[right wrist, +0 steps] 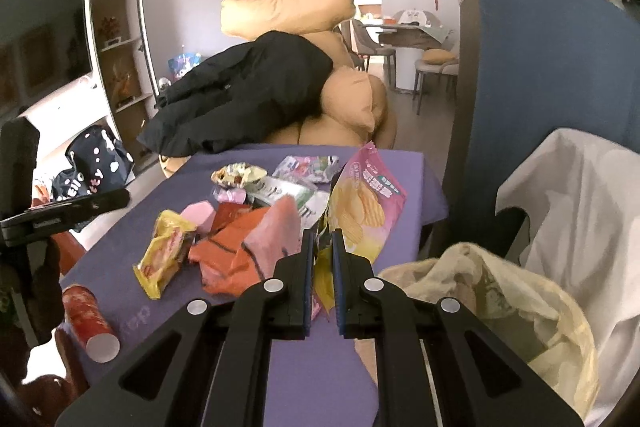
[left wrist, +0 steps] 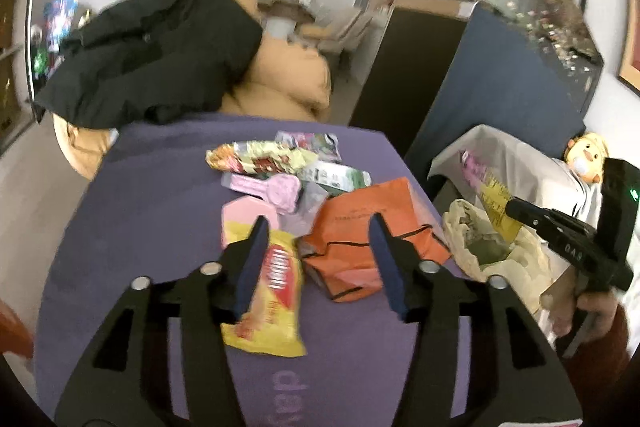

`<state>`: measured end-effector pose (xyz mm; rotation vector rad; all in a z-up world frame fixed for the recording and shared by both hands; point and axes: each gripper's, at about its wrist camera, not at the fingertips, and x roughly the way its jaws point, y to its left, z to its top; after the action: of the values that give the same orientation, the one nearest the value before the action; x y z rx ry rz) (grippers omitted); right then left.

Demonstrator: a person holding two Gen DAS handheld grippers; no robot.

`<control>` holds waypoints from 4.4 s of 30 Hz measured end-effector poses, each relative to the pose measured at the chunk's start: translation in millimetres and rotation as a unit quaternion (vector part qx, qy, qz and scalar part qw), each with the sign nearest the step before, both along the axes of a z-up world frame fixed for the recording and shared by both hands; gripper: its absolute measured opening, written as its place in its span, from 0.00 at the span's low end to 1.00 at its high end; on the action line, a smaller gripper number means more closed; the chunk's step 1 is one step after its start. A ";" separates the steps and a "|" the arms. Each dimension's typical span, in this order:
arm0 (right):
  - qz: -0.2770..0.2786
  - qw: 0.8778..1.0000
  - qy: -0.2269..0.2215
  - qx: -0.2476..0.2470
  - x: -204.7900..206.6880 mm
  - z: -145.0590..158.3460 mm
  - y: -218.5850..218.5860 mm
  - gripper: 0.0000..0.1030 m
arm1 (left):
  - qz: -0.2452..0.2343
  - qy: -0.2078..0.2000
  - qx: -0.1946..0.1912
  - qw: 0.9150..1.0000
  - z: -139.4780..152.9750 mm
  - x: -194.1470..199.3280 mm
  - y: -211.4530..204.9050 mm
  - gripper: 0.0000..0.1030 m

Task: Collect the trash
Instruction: 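Lift the red cup with the left tool while the right tool holds the chip bag, then drop the red cup into the trash bag while the right tool carries the chip bag, then open the right tool to drop the chip bag into the trash bag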

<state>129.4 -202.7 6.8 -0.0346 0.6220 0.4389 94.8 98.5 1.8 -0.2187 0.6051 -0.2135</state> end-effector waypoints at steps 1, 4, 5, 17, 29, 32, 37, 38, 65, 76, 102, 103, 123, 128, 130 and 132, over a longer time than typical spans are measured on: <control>0.000 1.000 0.004 -0.003 -1.0 -3.2 0.0 0.10 | 0.005 -0.011 0.002 1.000 -7.1 -4.0 4.6 0.52; -0.004 1.000 0.016 -0.010 -1.4 -8.4 0.8 0.10 | 0.011 0.025 -0.059 0.998 -26.7 0.1 23.4 0.52; -0.005 1.000 0.017 -0.011 -1.4 -8.1 0.8 0.10 | 0.010 0.024 -0.078 0.997 -26.6 -0.1 28.0 0.52; -0.011 1.000 0.013 -0.013 -7.5 -6.6 -0.1 0.10 | -0.023 -0.005 -0.057 0.998 -0.4 -18.4 20.8 0.55; 0.001 0.999 0.023 -0.025 -8.4 -16.2 11.8 0.10 | -0.028 0.118 0.015 0.993 -37.5 -94.2 56.3 0.59; 0.002 0.999 0.025 -0.029 -9.0 -17.1 15.8 0.10 | -0.031 0.143 -0.005 0.989 -51.6 -95.2 57.0 0.59; 0.002 0.999 0.019 -0.036 -13.8 -14.6 18.0 0.10 | -0.065 0.164 -0.058 0.983 -60.4 -88.0 48.9 0.32; 0.002 0.999 0.018 -0.037 -14.5 -13.8 17.8 0.10 | -0.069 0.160 -0.058 0.983 -57.5 -87.4 45.3 0.26; -0.028 0.998 -0.043 -0.025 -28.4 23.7 -27.3 0.10 | -0.128 -0.001 0.050 0.991 59.5 14.5 -92.1 0.06; -0.113 0.991 -0.060 -0.023 -45.1 32.5 -124.5 0.10 | -0.255 0.010 0.008 0.967 53.4 62.8 -220.4 0.06; -0.086 0.992 0.025 0.088 -16.7 -26.9 -155.9 0.10 | -0.215 0.107 0.003 0.971 -13.3 89.2 -254.5 0.51; -0.080 0.992 0.036 0.093 -12.8 -32.4 -151.2 0.10 | -0.210 0.098 0.011 0.973 -11.3 83.2 -248.7 0.52; -0.159 0.961 0.226 0.027 51.0 -138.8 -162.5 0.10 | -0.154 0.083 0.011 0.985 -23.4 57.7 -188.1 0.53; -0.155 0.959 0.236 0.004 45.7 -135.5 -154.5 0.10 | -0.142 0.078 0.003 0.987 -22.0 53.4 -169.2 0.56; -0.162 0.959 0.232 0.008 41.0 -130.1 -157.1 0.11 | -0.135 0.072 0.002 0.988 -20.5 51.5 -160.8 0.56; -0.167 0.960 0.224 0.016 35.4 -122.1 -159.6 0.12 | -0.123 0.068 -0.001 0.990 -18.6 50.9 -151.1 0.56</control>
<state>164.9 -362.3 -115.3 0.2043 1.0477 0.1234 145.7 -52.5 -16.8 -0.1612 0.7679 -0.4407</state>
